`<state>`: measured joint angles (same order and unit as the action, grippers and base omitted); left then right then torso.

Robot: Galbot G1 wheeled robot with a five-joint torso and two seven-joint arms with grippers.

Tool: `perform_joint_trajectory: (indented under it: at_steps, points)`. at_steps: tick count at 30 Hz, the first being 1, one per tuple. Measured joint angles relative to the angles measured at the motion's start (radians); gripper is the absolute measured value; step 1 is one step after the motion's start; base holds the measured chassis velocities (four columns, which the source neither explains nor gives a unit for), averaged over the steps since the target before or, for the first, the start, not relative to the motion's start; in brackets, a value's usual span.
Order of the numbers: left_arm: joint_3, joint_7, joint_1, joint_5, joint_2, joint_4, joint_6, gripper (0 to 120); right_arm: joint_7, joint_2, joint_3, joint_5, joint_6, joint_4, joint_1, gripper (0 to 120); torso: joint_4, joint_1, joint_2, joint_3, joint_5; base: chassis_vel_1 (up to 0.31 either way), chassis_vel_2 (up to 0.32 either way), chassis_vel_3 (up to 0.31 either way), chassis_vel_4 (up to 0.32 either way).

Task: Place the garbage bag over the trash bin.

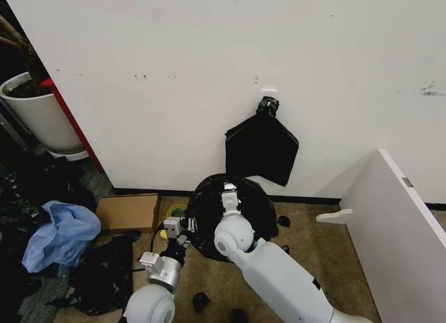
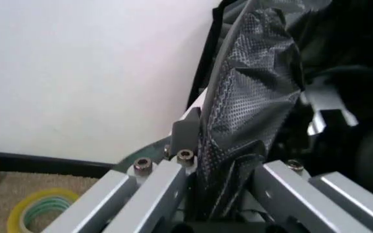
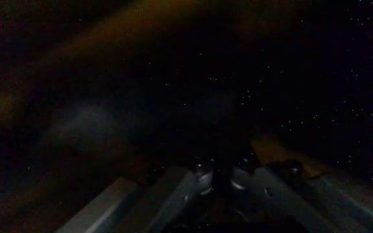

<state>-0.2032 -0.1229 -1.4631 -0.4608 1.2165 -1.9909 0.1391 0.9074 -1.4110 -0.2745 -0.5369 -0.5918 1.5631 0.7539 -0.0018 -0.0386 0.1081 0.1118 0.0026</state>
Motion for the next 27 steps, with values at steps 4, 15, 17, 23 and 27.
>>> perform_joint_trajectory:
  at_steps: [4, 15, 17, 23, 27]
  points:
    - [0.0, 0.003, -0.018, 0.011, -0.003, -0.015, 0.0, 1, -0.005, 0.016, 0.02, 0.031, 0.01, -0.012, 0.004, 0, -0.0001, 0.0, 0.0, 0.0, 0.0, 0.0, 0.0, 0.0, 0.0]
    - [-0.003, -0.013, -0.019, 0.023, -0.001, -0.009, -0.007, 1, -0.02, 0.066, 0.022, 0.288, 0.026, 0.027, 0.099, 0, -0.0002, 0.0, 0.0, 0.0, 0.0, 0.0, 0.0, 0.0, 0.0]
    - [-0.005, -0.015, -0.018, 0.023, -0.004, -0.006, -0.01, 1, -0.027, 0.071, 0.023, 0.331, 0.024, 0.028, 0.118, 0, -0.0002, 0.0, 0.0, 0.0, 0.0001, 0.0, 0.0, 0.0, 0.0]
    - [-0.009, -0.023, -0.012, 0.019, -0.009, 0.006, -0.014, 1, -0.084, 0.099, -0.003, 0.276, 0.088, 0.113, 0.155, 0, -0.0001, 0.0, 0.0, 0.0, 0.0, 0.0, 0.0, 0.0, 0.0]
    - [-0.007, -0.024, -0.002, 0.022, -0.007, 0.021, -0.014, 1, -0.087, 0.112, -0.028, 0.136, 0.049, 0.197, 0.159, 0, -0.0001, 0.0, 0.0, 0.0, 0.0, 0.0, 0.0, 0.0, 0.0]
